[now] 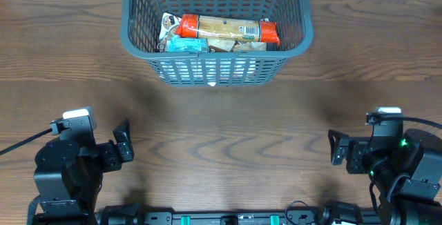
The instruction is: Pack container
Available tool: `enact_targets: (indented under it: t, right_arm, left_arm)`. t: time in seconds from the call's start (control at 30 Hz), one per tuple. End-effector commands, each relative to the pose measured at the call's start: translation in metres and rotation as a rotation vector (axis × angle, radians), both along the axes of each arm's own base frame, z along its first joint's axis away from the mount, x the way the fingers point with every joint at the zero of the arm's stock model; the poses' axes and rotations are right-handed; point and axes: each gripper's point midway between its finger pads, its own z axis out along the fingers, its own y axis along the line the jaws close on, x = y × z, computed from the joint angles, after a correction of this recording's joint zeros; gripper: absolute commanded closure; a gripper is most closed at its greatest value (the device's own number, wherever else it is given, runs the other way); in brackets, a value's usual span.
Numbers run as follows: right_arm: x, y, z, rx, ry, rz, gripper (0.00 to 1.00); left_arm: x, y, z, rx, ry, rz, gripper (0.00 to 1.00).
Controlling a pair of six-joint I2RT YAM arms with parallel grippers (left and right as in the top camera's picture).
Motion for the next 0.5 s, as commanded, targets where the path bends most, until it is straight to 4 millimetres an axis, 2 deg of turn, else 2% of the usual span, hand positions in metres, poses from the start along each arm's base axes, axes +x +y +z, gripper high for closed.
enact_targets:
  t: [0.0, 0.37, 0.47]
  right_arm:
    - [-0.0041, 0.0039, -0.0029, 0.020, 0.014, 0.004, 0.01]
    - [-0.0083, 0.0047, -0.0067, 0.024, 0.036, 0.004, 0.01]
    - [-0.0116, 0.0054, -0.0024, 0.019, 0.008, 0.005, 0.01]
  left_arm:
    - [0.0000, 0.0025, -0.0005, -0.002, 0.000, 0.019, 0.02]
    - [0.0000, 0.0025, -0.0005, -0.002, 0.000, 0.019, 0.01]
    - [0.0000, 0.0025, -0.0005, -0.002, 0.000, 0.019, 0.01]
